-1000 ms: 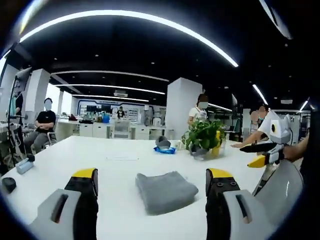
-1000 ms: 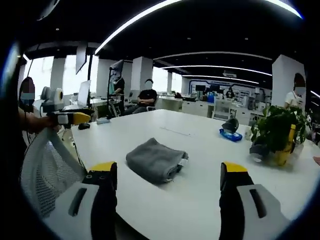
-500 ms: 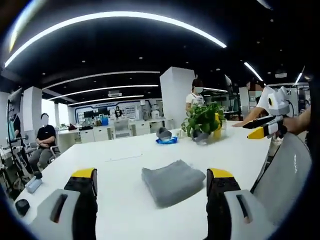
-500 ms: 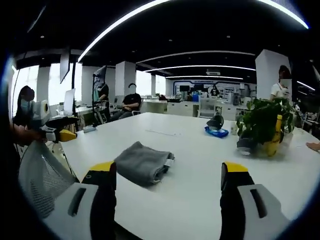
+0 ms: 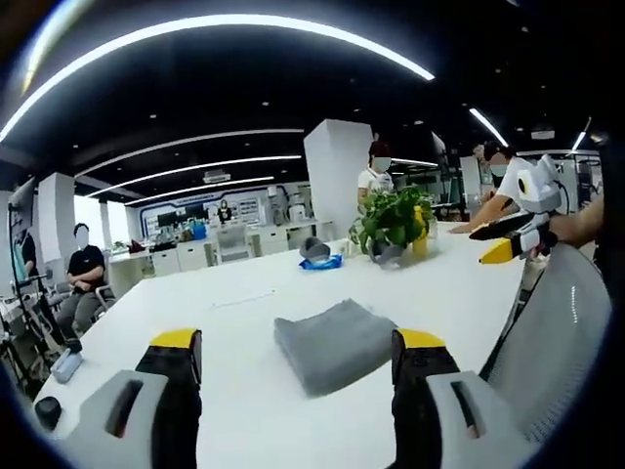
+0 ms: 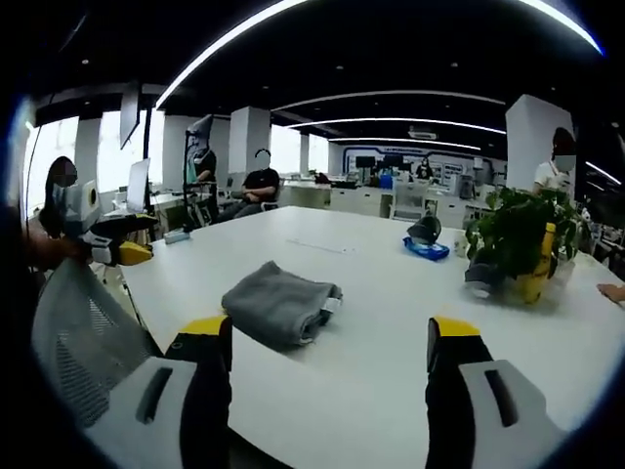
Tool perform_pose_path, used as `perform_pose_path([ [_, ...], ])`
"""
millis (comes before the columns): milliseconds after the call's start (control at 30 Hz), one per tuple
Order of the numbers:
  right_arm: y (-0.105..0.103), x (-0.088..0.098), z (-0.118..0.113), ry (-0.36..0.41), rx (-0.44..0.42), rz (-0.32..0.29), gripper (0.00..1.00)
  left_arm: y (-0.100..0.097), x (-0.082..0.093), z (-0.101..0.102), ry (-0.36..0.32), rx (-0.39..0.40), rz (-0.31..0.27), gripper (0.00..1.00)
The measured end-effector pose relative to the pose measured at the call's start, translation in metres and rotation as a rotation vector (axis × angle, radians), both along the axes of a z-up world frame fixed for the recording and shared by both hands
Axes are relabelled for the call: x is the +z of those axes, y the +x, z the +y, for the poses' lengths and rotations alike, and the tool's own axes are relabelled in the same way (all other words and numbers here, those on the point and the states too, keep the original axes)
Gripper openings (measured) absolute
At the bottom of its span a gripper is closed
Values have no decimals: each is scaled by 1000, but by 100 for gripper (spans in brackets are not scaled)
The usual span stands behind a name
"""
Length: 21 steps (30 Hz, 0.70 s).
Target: Fold the towel on the table until its edges align and the towel forms a compact rectangular stack.
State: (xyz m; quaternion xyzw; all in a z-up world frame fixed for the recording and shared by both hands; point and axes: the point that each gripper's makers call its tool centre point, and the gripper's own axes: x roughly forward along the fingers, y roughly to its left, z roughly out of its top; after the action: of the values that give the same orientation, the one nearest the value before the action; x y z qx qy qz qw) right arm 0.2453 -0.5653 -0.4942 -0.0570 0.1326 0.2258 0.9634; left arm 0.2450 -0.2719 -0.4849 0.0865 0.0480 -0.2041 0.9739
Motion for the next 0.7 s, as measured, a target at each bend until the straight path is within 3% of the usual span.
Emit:
perform_pose_path([
  [333, -1, -6, 2, -37, 19, 28, 78, 1, -1, -2, -3, -4, 18, 84],
  [567, -1, -9, 2, -72, 24, 35, 76, 3, -2, -2, 6, -4, 21, 80],
  [633, 0, -9, 1, -72, 19, 36, 75, 2, -6, -6, 2, -26, 41, 77],
  [700, 0, -9, 0, -76, 13, 36, 75, 0, -15, -9, 5, -43, 105, 72],
])
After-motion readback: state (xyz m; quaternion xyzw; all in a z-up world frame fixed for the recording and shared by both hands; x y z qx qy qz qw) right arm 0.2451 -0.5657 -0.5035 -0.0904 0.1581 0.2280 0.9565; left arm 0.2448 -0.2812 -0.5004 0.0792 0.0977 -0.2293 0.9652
